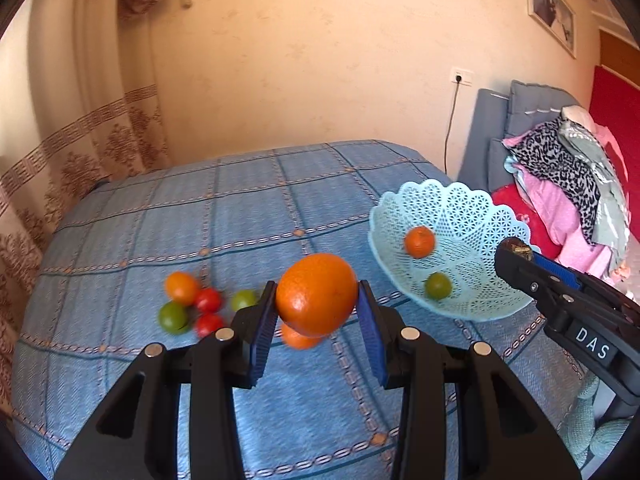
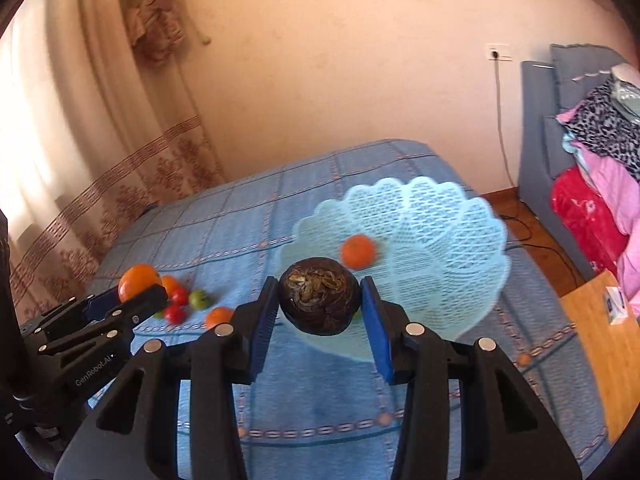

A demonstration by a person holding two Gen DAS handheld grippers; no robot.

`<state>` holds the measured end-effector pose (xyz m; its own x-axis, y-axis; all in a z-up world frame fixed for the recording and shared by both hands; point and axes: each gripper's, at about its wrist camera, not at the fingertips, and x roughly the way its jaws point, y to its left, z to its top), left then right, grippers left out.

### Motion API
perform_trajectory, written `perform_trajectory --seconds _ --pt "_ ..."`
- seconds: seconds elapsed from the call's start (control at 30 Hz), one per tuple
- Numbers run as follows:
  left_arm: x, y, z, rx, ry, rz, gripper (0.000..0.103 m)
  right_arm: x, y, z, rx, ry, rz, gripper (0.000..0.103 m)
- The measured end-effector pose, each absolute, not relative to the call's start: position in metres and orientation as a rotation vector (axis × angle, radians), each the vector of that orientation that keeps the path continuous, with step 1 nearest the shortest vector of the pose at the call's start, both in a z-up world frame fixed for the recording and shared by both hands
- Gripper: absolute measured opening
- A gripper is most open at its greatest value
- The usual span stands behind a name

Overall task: Organize fruits
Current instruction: 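Carry orange and dark fruit into the basket and open both tools, then grasp a green tomato with the left tool while the right tool approaches a tangerine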

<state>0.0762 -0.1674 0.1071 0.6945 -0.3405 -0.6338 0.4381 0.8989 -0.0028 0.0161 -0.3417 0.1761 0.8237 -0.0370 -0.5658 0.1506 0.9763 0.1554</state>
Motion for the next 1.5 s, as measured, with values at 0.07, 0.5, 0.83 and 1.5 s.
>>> perform_trajectory --seconds 0.07,0.5,0.83,1.5 --pt "0.078 -0.177 0.106 0.154 0.681 -0.460 0.040 0.016 -0.352 0.175 0.204 0.595 -0.121 0.043" --pt "0.091 -0.238 0.092 0.211 0.702 -0.565 0.040 0.023 -0.397 0.159 0.233 0.623 -0.210 0.043" --pt "0.102 -0.264 0.077 0.237 0.752 -0.625 0.040 0.025 -0.409 0.157 0.251 0.607 -0.226 0.043" --pt "0.114 -0.227 0.099 0.155 0.702 -0.516 0.090 0.004 -0.414 0.170 0.312 0.528 -0.246 0.056"
